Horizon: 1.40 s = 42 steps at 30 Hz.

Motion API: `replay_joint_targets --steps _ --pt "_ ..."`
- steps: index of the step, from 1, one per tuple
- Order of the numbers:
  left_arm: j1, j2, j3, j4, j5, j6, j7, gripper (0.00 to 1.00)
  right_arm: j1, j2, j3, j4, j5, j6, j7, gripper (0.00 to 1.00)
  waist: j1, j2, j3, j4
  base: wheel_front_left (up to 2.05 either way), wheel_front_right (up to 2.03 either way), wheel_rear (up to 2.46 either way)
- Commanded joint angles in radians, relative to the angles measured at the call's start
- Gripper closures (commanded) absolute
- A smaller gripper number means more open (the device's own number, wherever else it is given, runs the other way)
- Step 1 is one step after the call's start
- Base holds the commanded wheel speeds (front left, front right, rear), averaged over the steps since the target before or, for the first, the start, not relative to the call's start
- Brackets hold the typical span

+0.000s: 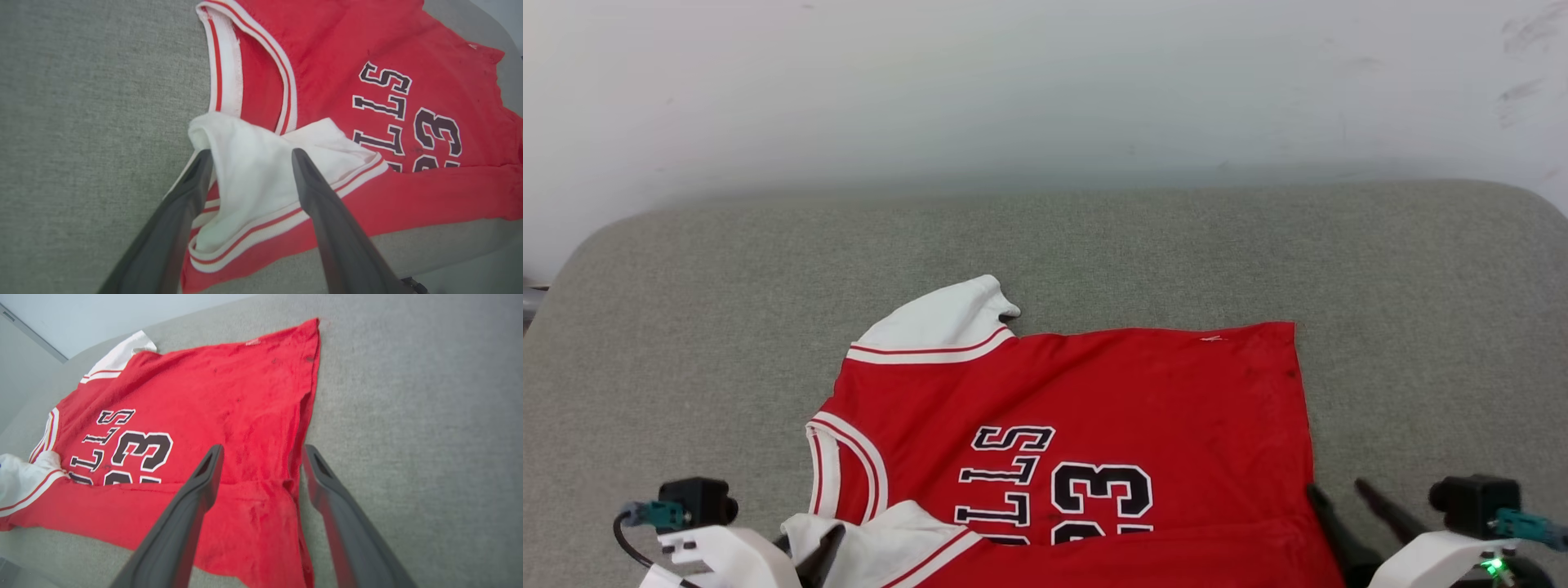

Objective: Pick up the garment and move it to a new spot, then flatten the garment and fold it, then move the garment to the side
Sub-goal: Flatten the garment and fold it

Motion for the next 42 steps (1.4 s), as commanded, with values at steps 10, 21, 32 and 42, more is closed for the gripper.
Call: replay_joint_targets --steps 10,21,32,42 --pt "-0.139 0.01 -0.009 -0.029 0.146 -0.021 -0.162 0.0 -0.024 0.1 -0.119 -0.142 -0.189 0.0 -0.144 0.0 0.0 0.0 0.012 -0.023 0.0 0.0 0.0" --pt "-0.39 -0.045 -0.037 0.02 0.258 -0.011 -0.262 0.0 -0.104 0.122 -0.14 -0.269 -0.26 0.0 -0.149 0.0 0.0 0.0 0.176 -0.073 0.0 0.0 0.0" --pt "-0.735 -0.009 -0.119 0.193 0.181 -0.17 0.066 0.0 -0.22 0.116 -0.114 -0.268 -0.254 0.0 -0.17 0.0 0.0 0.0 0.326 -0.143 0.0 0.0 0.0" --pt "-0.907 0.037 -0.13 0.332 0.102 -0.149 0.38 0.0 -0.276 0.137 -0.083 -0.188 -0.214 0.0 -0.218 0.0 0.0 0.0 0.4 -0.23 0.0 0.0 0.0"
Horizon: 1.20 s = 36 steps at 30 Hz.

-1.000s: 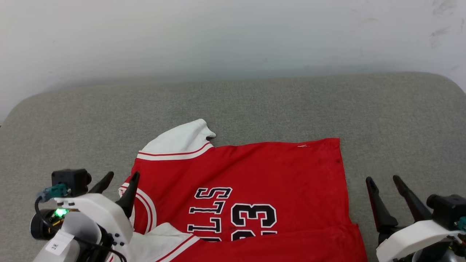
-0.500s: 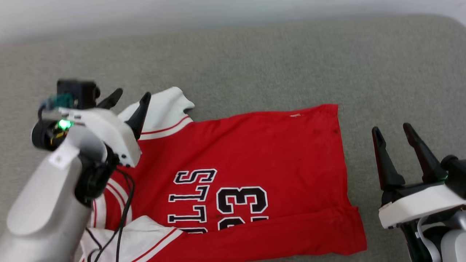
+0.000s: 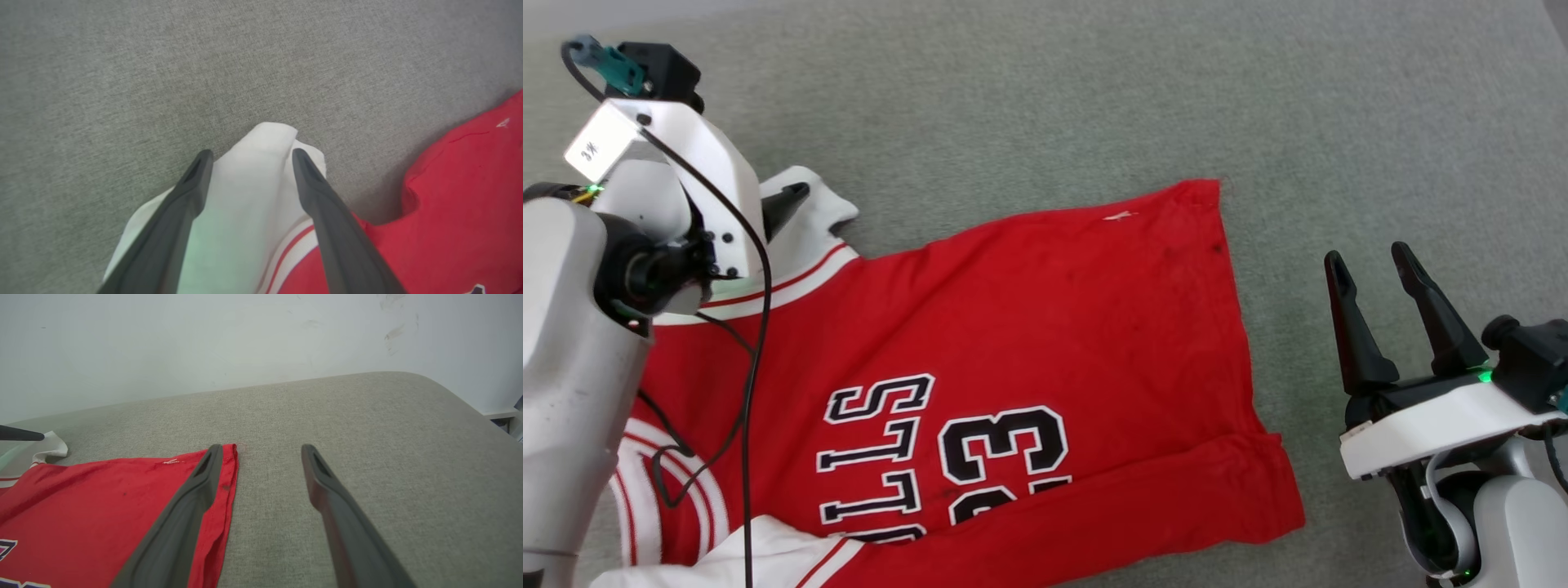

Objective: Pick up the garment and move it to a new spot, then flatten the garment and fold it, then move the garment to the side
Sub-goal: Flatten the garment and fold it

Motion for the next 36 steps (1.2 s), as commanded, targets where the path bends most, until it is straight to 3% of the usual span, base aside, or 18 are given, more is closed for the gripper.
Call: replay_joint_targets --steps 1,10,11,12,13,20,30,36 --pt "-0.014 0.007 -0.006 0.016 -0.006 0.007 0.026 0.0 -0.016 0.006 0.005 0.009 0.008 0.0 -0.01 0.0 -0.0002 0.0 0.026 -0.027 0.0 0.0 0.0" --pt "-0.02 0.032 -0.076 0.141 0.016 0.081 0.254 0.0 -0.042 0.006 0.012 0.061 0.04 0.0 -0.036 0.0 -0.0002 0.0 0.065 -0.061 0.0 0.0 0.0" --pt "-0.013 0.031 -0.086 0.151 0.017 0.09 0.282 0.44 -0.045 0.004 0.01 0.064 0.047 0.0 -0.036 0.0 -0.0002 0.0 0.067 -0.061 0.0 0.0 0.0" --pt "-0.005 0.027 -0.092 0.156 0.013 0.096 0.299 0.78 -0.05 0.001 0.012 0.07 0.053 0.0 -0.035 0.0 -0.0002 0.0 0.069 -0.062 0.0 0.0 0.0" --pt "0.0 0.021 -0.095 0.159 0.01 0.103 0.308 1.0 -0.054 -0.002 0.016 0.073 0.061 0.0 -0.033 0.0 -0.0002 0.0 0.071 -0.062 0.0 0.0 0.0" --pt "-0.002 -0.005 -0.063 0.147 -0.012 0.099 0.232 1.0 -0.105 -0.047 0.034 0.123 0.149 0.0 0.013 0.0 -0.0002 0.0 0.055 -0.048 0.0 0.0 0.0" --pt "-0.08 -0.036 -0.027 0.078 0.004 0.06 0.04 1.0 -0.293 -0.217 0.15 0.269 0.332 0.0 0.335 0.0 -0.0002 0.0 0.003 0.049 0.0 0.0 0.0" --pt "-0.101 -0.062 -0.029 0.006 0.01 0.034 -0.024 1.0 -0.424 -0.284 0.203 0.332 0.359 0.0 0.509 0.0 -0.0002 0.0 0.026 0.134 0.0 0.0 0.0"
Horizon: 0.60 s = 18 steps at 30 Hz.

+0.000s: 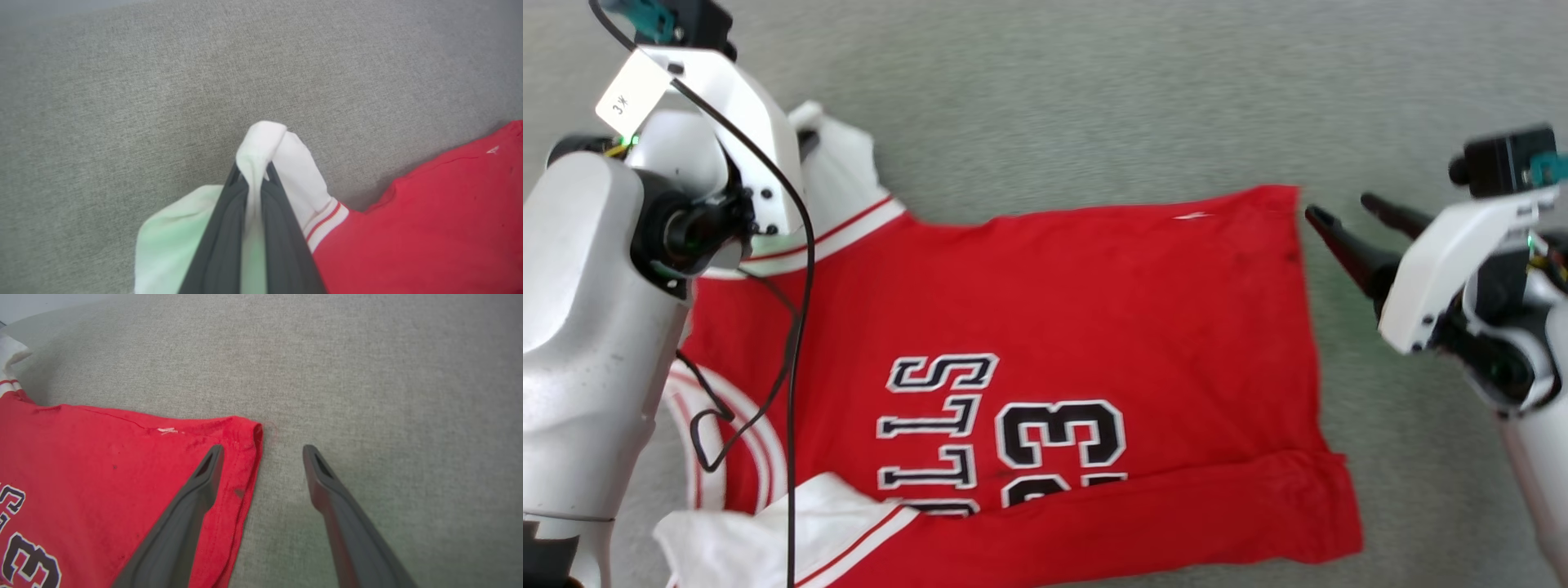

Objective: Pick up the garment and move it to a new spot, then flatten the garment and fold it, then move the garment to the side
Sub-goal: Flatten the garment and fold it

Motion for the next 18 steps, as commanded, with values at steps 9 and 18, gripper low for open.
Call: replay_joint_targets --steps 9,18 --pt "-0.016 -0.025 -0.01 -0.081 0.007 -0.022 -0.058 1.0 -0.143 -0.037 0.104 0.171 0.01 0.0 0.132 0.0 0.0 0.0 0.06 0.104 0.0 0.0 0.0" --pt "0.021 -0.03 -0.011 -0.076 -0.001 -0.036 -0.099 1.0 -0.153 -0.035 0.203 0.278 0.075 0.001 0.217 1.0 0.0 0.0 0.052 0.118 0.0 0.0 0.0"
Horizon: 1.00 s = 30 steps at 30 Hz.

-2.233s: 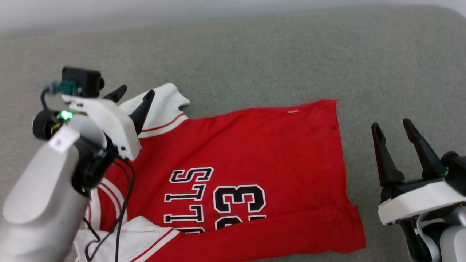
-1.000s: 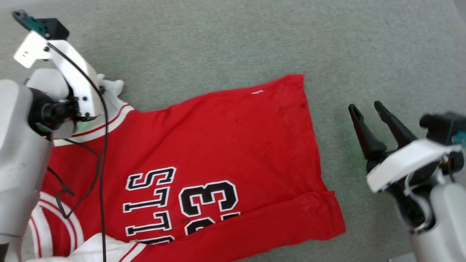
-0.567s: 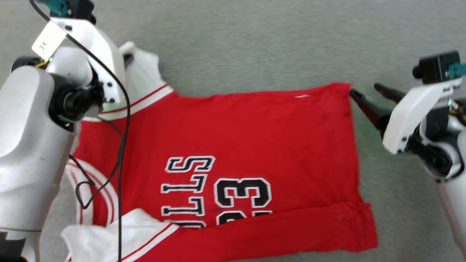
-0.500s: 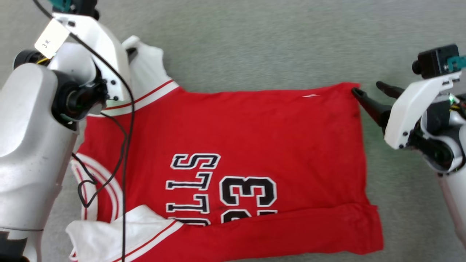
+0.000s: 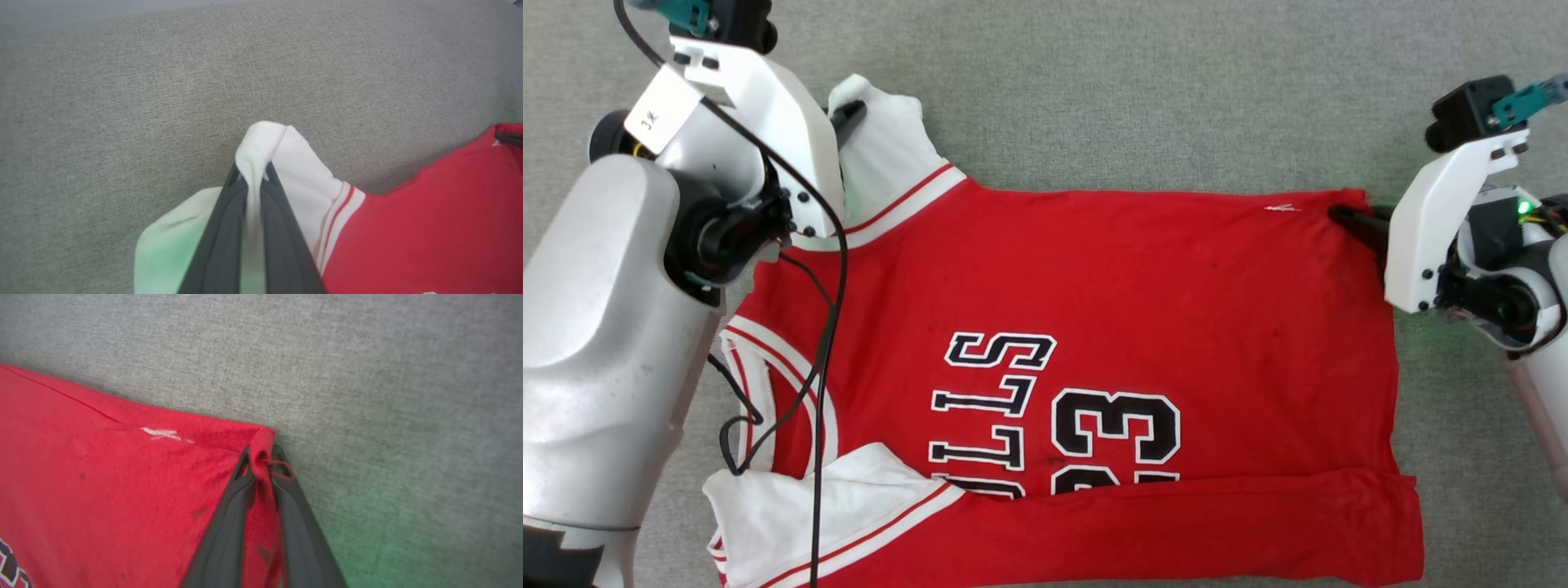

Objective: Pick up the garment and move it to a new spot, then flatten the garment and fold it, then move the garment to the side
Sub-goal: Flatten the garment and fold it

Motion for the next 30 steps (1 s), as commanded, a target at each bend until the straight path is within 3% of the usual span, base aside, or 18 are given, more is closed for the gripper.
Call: replay_joint_targets --steps 1,8,14,21,30 --pt "0.015 0.0 0.002 0.002 -0.004 -0.002 -0.01 1.0 0.033 0.011 0.027 0.026 0.0 0.002 0.003 1.0 0.0 0.0 -0.009 0.0 0.0 0.0 0.0" --pt "0.094 0.016 0.028 -0.006 -0.006 -0.006 -0.11 1.0 0.04 -0.044 -0.044 -0.048 -0.007 0.0 -0.1 1.0 0.0 0.0 -0.086 0.006 0.0 0.0 0.0" --pt "0.29 0.042 0.085 -0.073 -0.04 0.021 -0.233 1.0 0.204 -0.057 -0.113 -0.15 -0.043 0.0 -0.162 1.0 0.0 0.0 -0.176 0.016 0.0 0.0 0.0" --pt "0.629 0.05 0.145 -0.186 -0.098 0.08 -0.351 1.0 0.489 -0.007 -0.19 -0.274 -0.102 0.0 -0.203 1.0 0.0 0.0 -0.278 0.034 0.0 0.0 0.0" --pt "0.905 0.039 0.154 -0.249 -0.155 0.133 -0.375 1.0 0.784 0.102 -0.294 -0.355 -0.148 0.0 -0.232 1.0 0.0 0.0 -0.337 0.054 0.0 0.0 0.0"
